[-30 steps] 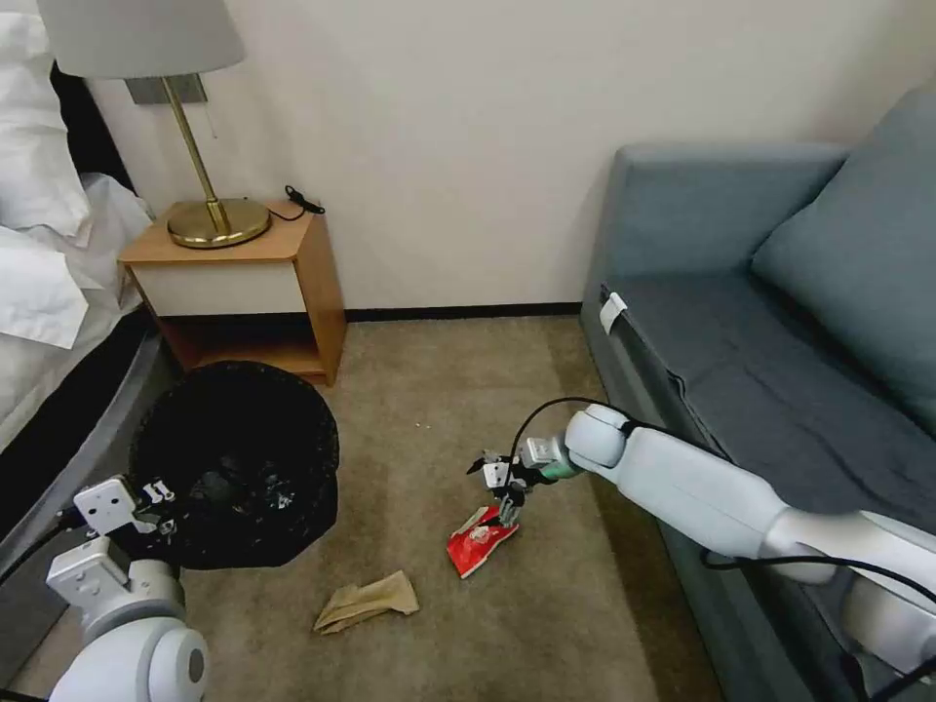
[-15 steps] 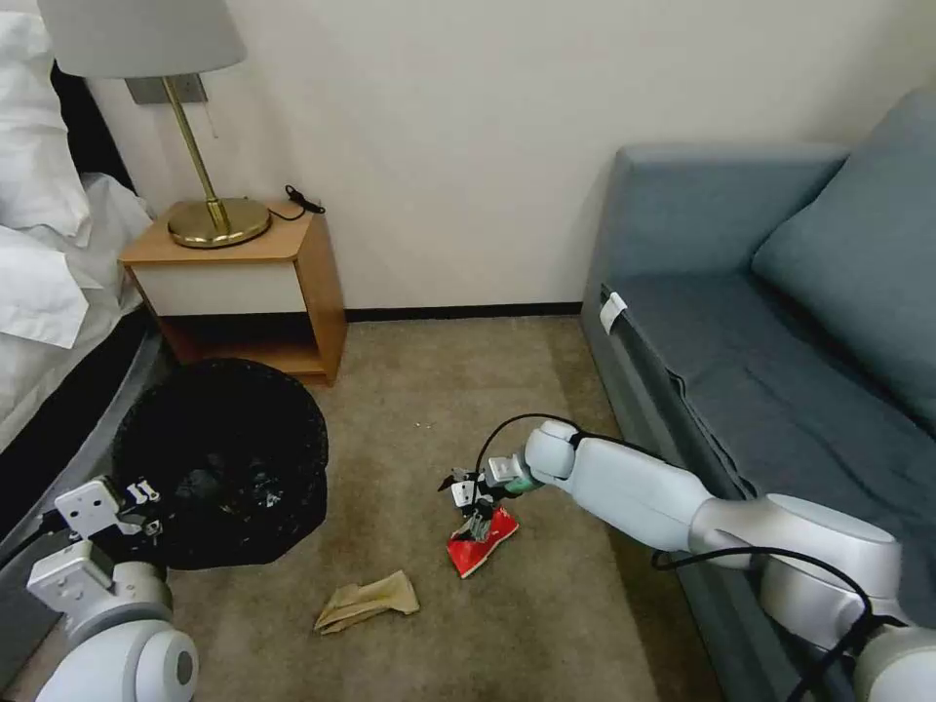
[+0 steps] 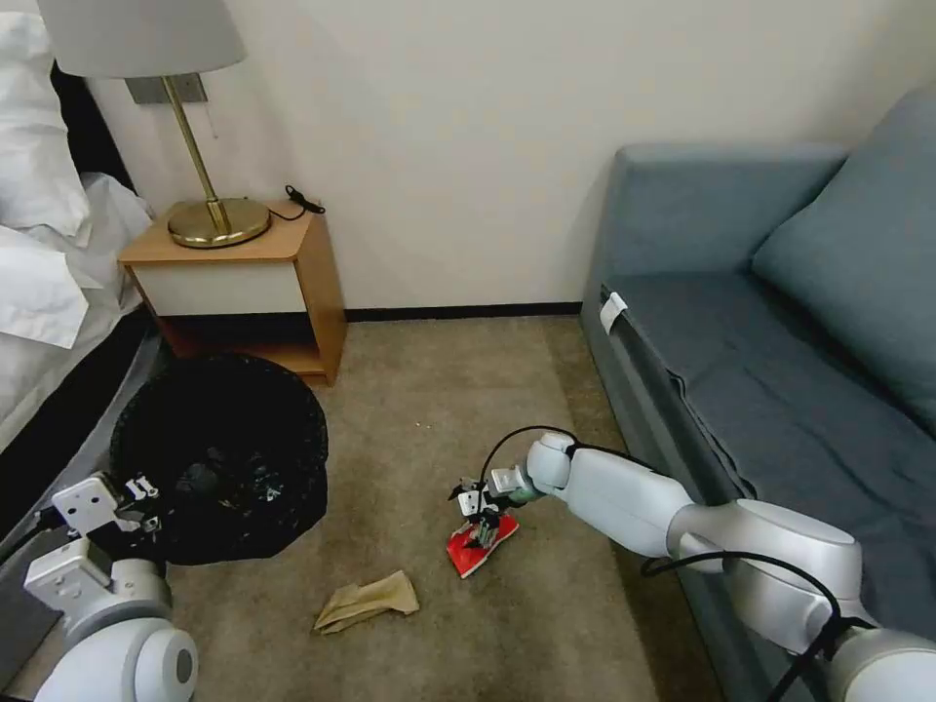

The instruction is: Pick up the trash bin, then pick up the garbage on the floor and place it into the trash bin.

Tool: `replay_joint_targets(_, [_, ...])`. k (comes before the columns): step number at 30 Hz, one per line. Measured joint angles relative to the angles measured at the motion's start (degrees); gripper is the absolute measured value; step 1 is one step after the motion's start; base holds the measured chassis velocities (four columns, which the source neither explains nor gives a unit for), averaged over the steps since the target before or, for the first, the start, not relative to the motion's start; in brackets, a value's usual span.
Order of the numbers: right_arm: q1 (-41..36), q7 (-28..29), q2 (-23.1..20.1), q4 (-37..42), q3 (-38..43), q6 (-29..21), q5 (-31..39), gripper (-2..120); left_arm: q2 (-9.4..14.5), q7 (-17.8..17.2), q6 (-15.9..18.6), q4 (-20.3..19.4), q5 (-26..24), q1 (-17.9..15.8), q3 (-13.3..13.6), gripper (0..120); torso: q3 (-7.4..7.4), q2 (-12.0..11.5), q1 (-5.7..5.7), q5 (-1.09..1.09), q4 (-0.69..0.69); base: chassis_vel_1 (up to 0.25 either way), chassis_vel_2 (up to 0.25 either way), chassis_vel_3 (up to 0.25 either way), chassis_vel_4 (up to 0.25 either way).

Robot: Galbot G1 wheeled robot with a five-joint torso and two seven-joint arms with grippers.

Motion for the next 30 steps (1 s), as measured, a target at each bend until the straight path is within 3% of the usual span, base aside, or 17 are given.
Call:
replay_joint_targets(8, [-0.5, 0.9, 1.0, -1.8, 0.0, 0.7, -0.4, 100, 0.0, 0.0, 0.1, -0.7, -0.2, 0.3, -0.1, 3, 0.0, 0.0, 0.0, 0.0, 0.0, 0.0, 0.0, 0.0, 0.0])
replay_joint_targets(12, [-0.5, 1.3, 1.7, -3.8, 0.4, 1.3, -0.9, 88, 0.0, 0.0, 0.1, -0.9, -0.3, 0.5, 0.0, 3, 0.0, 0.0, 0.0, 0.0, 0.0, 0.0, 0.0, 0.0, 0.0])
replay_joint_targets(30, [-0.8, 1.3, 2.0, -7.1, 2.2, 1.9, -2.2, 67, 0.0, -0.1, 0.1, -0.9, 0.1, 0.4, 0.6, 3, 0.0, 0.0, 0.0, 0.0, 0.0, 0.0, 0.0, 0.0, 0.0])
